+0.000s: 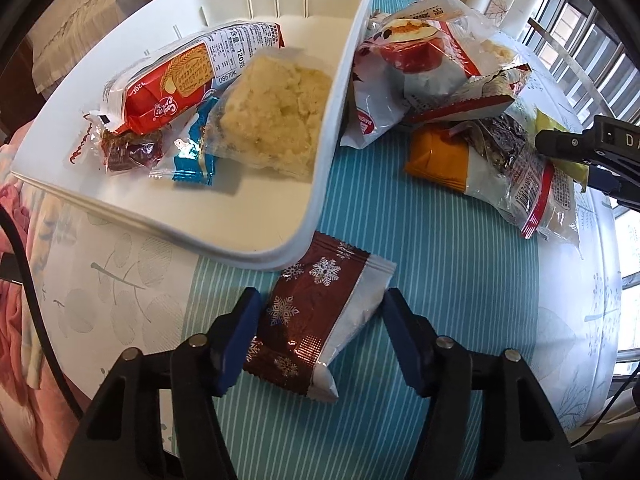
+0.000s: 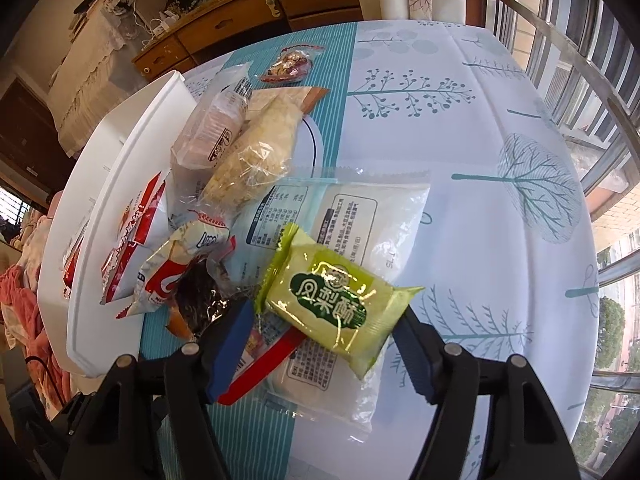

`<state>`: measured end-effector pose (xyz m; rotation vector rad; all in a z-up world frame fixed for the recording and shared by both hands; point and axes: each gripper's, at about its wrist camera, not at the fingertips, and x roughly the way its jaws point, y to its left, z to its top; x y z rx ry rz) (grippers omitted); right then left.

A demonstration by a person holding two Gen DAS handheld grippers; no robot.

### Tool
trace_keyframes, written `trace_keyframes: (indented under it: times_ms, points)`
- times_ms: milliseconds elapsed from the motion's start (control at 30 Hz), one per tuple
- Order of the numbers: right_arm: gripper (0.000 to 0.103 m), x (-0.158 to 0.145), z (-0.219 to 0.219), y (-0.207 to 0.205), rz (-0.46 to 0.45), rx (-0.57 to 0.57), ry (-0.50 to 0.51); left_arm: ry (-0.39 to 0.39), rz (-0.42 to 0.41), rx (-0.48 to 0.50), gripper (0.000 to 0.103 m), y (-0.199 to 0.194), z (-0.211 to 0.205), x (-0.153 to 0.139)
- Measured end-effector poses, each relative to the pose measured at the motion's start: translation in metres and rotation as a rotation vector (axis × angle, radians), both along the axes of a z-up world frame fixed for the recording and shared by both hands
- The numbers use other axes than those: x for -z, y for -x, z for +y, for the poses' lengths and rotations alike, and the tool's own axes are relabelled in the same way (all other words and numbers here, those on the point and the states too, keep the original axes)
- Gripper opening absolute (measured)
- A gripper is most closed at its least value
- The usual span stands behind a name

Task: Organize snacks
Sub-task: 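Close the left gripper on the brown snowflake-print packet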

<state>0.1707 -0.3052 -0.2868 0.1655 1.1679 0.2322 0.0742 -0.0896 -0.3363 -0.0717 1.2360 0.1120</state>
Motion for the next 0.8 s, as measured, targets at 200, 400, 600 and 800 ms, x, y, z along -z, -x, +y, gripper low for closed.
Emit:
trace_keyframes:
  times_ms: [200, 400, 600, 800]
  points:
    - [0.059, -0.004, -0.002, 0.003, -0.013, 0.003, 0.001, -0.007, 0.001, 0.014, 0.042, -0.005, 0.002, -0.006]
    - [0.052, -0.008, -0.004, 0.006, -0.024, 0.005, -0.001, 0.001, 0.005, 0.008, 0.038, -0.002, 0.001, -0.008]
    - [0.05, -0.013, -0.004, 0.01, -0.042, -0.001, -0.003, 0.008, -0.001, 0.012, 0.037, 0.011, -0.003, -0.013]
    - [0.044, -0.021, -0.001, 0.016, -0.057, -0.011, -0.014, 0.009, -0.018, 0.028, 0.037, 0.025, -0.012, -0.03]
